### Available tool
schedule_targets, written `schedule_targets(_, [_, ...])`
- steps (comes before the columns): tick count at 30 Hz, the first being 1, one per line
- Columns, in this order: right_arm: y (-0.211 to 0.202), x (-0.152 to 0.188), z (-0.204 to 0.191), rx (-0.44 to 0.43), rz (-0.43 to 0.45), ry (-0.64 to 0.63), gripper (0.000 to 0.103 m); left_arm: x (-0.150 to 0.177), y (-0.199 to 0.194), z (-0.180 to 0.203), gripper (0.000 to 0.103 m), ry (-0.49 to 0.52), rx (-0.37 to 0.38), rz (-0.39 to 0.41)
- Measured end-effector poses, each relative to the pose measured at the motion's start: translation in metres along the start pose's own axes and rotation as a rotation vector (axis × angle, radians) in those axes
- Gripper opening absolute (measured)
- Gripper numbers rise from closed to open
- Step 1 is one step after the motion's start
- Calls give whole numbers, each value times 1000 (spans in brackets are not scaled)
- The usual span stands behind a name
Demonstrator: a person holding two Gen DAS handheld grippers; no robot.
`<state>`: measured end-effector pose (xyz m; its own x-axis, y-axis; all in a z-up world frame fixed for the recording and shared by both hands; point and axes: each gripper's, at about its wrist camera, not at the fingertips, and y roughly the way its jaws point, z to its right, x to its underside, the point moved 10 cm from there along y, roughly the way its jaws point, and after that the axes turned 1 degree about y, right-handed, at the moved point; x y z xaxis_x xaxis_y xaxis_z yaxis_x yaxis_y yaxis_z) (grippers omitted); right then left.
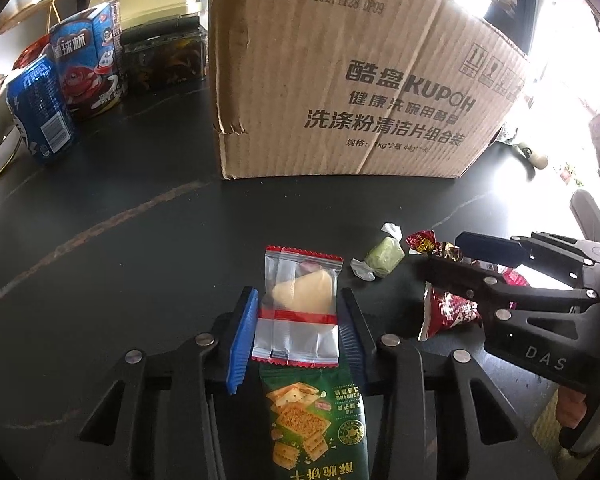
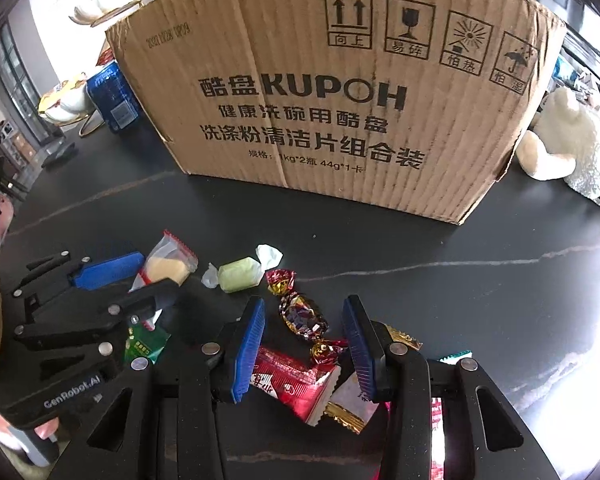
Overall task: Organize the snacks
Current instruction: 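Grasp the clear cracker packet with the left tool while the right tool grasps the red-gold wrapped candy, then lift both held snacks and carry them toward the KUPOH box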
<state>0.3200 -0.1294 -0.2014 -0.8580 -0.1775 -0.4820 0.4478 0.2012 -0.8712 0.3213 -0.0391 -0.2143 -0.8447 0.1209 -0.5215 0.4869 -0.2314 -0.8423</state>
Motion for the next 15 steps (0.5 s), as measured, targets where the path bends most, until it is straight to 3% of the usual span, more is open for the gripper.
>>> schedule_targets(4, [0,1,1,-5,0,7,39,-1,0,0,37,10,-10,6])
schedule_targets(5, [0,1,1,-5,-1,12,29,-2,-1,0,37,9,-11,7])
schedule_targets(7, [1,2,3,-11,-6,20,21,-2,-1,0,36,12,-12,8])
schedule_targets(15, [-9,-1,4,-4,40,8,20,-4,-6,0,34,5,-3,21])
